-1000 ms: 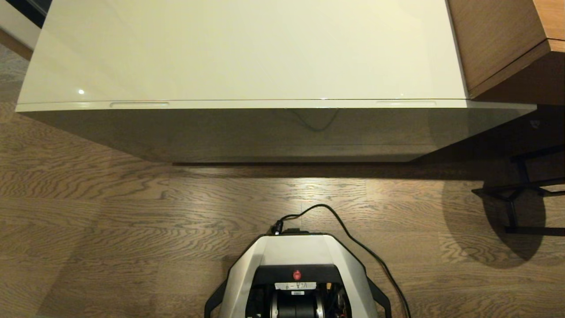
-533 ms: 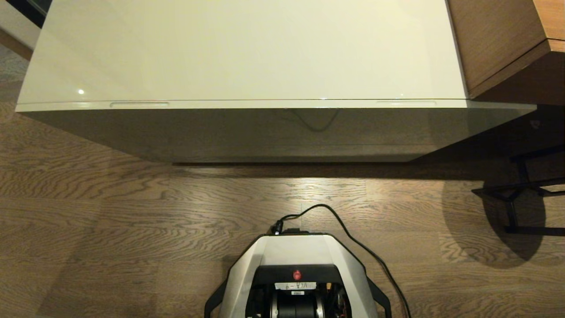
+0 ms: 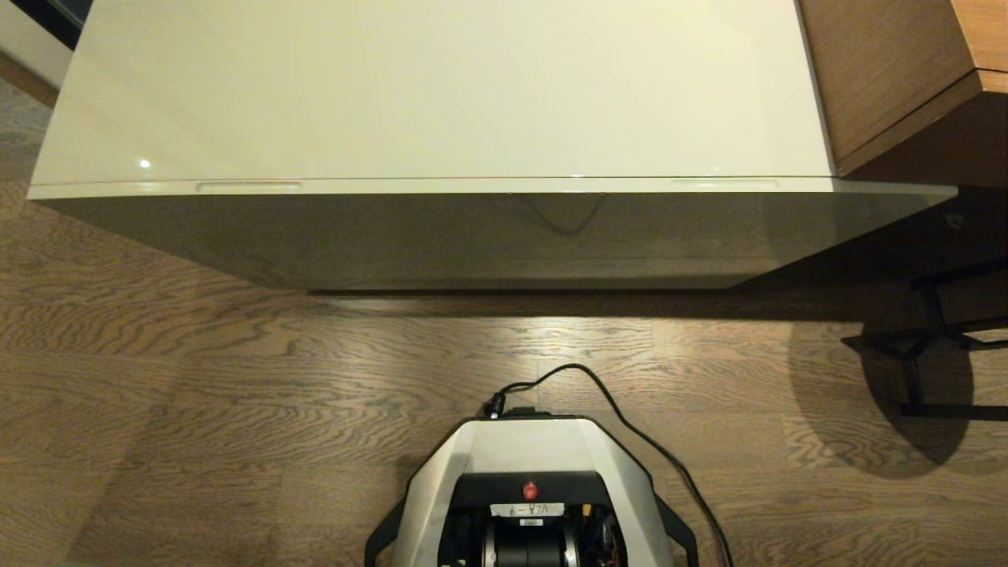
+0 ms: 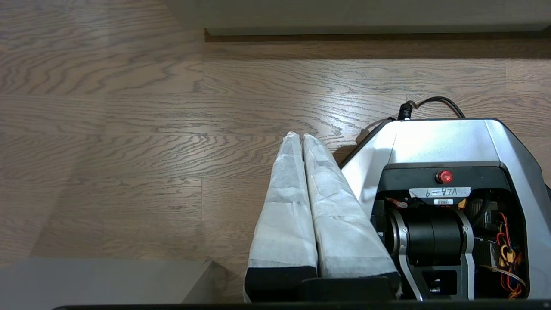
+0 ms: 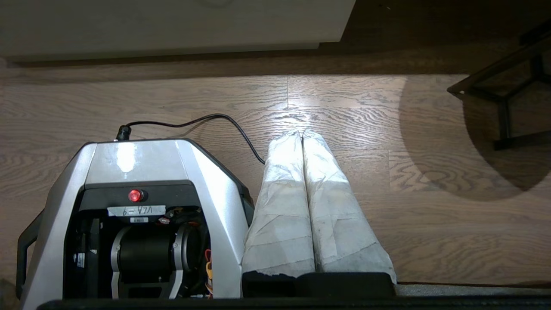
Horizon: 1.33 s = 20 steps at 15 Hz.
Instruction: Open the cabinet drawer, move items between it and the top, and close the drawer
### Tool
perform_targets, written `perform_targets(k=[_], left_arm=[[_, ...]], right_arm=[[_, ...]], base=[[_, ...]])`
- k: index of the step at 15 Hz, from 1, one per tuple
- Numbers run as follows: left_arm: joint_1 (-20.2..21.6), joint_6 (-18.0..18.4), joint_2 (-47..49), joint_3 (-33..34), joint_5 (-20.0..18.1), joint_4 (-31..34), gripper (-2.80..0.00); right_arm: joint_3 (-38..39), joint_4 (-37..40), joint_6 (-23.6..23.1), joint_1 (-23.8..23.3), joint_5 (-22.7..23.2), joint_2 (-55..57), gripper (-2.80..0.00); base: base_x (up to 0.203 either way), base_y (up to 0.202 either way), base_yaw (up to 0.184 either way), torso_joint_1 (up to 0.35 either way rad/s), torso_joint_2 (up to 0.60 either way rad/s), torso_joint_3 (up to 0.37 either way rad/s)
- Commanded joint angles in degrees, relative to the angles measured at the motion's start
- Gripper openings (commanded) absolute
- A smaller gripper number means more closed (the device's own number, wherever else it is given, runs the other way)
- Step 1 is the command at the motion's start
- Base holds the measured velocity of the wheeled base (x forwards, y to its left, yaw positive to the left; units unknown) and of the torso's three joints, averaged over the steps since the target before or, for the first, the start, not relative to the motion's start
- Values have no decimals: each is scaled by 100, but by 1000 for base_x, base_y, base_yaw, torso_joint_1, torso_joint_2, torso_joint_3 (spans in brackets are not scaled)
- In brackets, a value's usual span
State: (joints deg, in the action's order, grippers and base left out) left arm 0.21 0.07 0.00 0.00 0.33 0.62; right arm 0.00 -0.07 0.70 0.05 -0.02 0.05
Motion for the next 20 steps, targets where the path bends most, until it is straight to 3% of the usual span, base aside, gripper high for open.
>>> perform_targets(k=[1,20], left_arm=[[-1,1,9,0,2,0,-280],[5,1,9,0,2,0,-280]], right_arm=[[9,-1,0,-3,2,4,-280],[9,-1,-4,4,2,4,-280]], base=[[0,0,0,0,0,0],[0,0,0,0,0,0]])
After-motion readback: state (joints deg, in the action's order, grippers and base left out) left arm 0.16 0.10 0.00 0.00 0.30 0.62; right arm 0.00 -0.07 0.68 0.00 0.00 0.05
